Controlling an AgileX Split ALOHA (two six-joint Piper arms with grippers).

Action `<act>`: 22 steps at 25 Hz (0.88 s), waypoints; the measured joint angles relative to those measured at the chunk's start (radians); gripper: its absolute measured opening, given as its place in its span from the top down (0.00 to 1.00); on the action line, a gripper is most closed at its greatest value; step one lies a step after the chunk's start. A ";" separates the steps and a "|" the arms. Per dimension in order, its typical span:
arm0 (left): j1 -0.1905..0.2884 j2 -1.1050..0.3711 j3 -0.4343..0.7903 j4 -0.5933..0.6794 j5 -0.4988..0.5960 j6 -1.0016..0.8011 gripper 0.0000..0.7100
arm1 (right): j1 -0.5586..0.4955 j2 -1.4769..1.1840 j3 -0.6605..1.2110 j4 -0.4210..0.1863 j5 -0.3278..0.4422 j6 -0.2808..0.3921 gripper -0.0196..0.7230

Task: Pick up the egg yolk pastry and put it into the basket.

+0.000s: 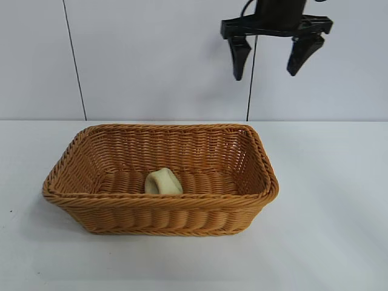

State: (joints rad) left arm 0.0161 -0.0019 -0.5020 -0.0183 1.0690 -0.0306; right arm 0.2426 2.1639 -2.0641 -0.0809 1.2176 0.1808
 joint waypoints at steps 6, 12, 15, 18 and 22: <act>0.000 0.000 0.000 0.000 0.000 0.000 0.02 | -0.121 0.000 0.000 -0.003 0.000 -0.004 0.05; 0.000 0.000 0.000 0.000 0.000 0.000 0.02 | -0.142 -0.004 0.006 -0.001 -0.002 -0.011 0.05; 0.000 0.000 0.000 0.000 0.000 0.000 0.02 | -0.142 -0.033 0.072 0.005 -0.002 -0.017 0.05; 0.000 0.000 0.000 0.000 0.000 0.000 0.02 | -0.142 -0.101 0.198 0.005 -0.002 -0.041 0.05; 0.000 0.000 0.000 0.000 0.000 0.000 0.02 | -0.142 -0.243 0.411 0.006 -0.003 -0.062 0.05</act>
State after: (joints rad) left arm 0.0161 -0.0019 -0.5020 -0.0183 1.0690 -0.0306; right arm 0.1009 1.9210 -1.6535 -0.0753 1.2146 0.1190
